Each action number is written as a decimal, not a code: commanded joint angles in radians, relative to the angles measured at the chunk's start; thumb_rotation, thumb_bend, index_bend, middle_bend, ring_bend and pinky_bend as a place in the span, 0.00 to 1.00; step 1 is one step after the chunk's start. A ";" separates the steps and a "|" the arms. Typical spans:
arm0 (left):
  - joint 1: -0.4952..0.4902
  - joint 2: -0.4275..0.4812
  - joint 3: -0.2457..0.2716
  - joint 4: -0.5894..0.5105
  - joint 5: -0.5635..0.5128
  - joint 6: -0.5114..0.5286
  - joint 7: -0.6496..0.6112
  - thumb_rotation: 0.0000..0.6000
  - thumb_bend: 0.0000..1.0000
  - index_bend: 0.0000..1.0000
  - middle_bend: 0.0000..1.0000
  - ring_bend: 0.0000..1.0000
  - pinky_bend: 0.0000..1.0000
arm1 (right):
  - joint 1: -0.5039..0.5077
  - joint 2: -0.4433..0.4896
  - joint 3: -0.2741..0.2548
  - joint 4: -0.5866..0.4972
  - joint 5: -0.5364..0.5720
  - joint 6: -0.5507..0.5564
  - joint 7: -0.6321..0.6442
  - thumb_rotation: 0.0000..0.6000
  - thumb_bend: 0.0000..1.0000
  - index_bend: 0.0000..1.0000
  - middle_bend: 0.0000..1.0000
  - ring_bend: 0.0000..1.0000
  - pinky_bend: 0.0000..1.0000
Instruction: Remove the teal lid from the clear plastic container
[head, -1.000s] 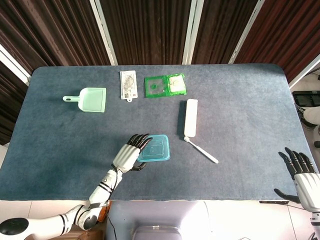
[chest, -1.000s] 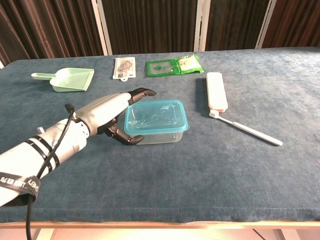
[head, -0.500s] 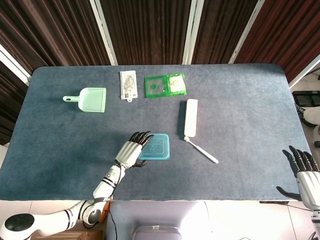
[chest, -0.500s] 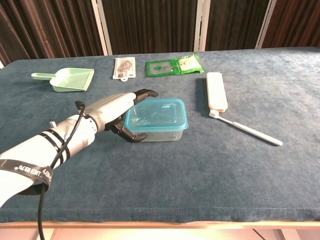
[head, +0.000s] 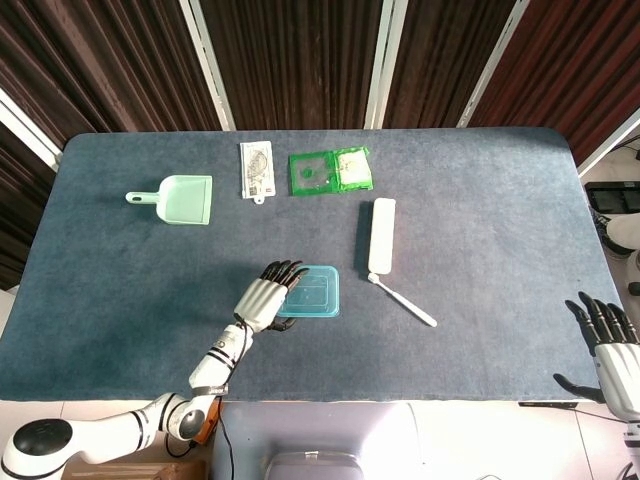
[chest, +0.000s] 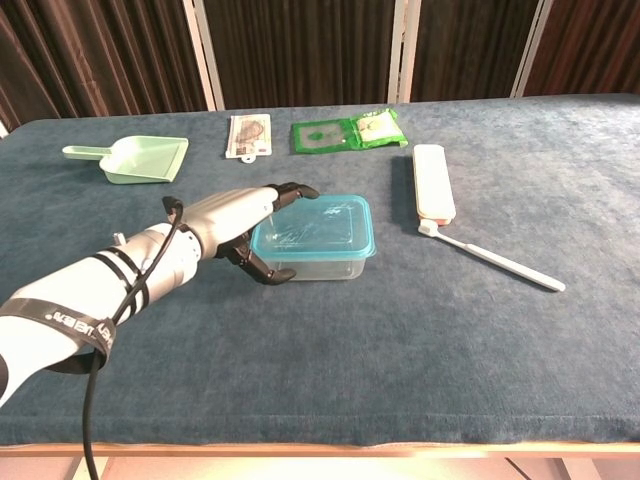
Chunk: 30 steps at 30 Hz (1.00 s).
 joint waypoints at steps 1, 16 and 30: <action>-0.008 -0.004 0.002 0.005 -0.019 -0.008 0.018 1.00 0.29 0.00 0.09 0.01 0.01 | 0.000 0.000 -0.001 0.000 -0.003 0.000 0.000 1.00 0.13 0.00 0.00 0.00 0.00; -0.024 -0.038 0.033 0.050 -0.014 -0.001 -0.002 1.00 0.33 0.00 0.43 0.39 0.58 | 0.007 0.005 -0.004 0.000 -0.018 -0.007 0.013 1.00 0.13 0.00 0.00 0.00 0.00; 0.025 -0.002 0.123 -0.097 0.036 0.076 0.096 1.00 0.35 0.00 0.51 0.49 0.69 | 0.145 -0.077 0.022 0.060 -0.098 -0.132 -0.036 1.00 0.13 0.00 0.00 0.00 0.00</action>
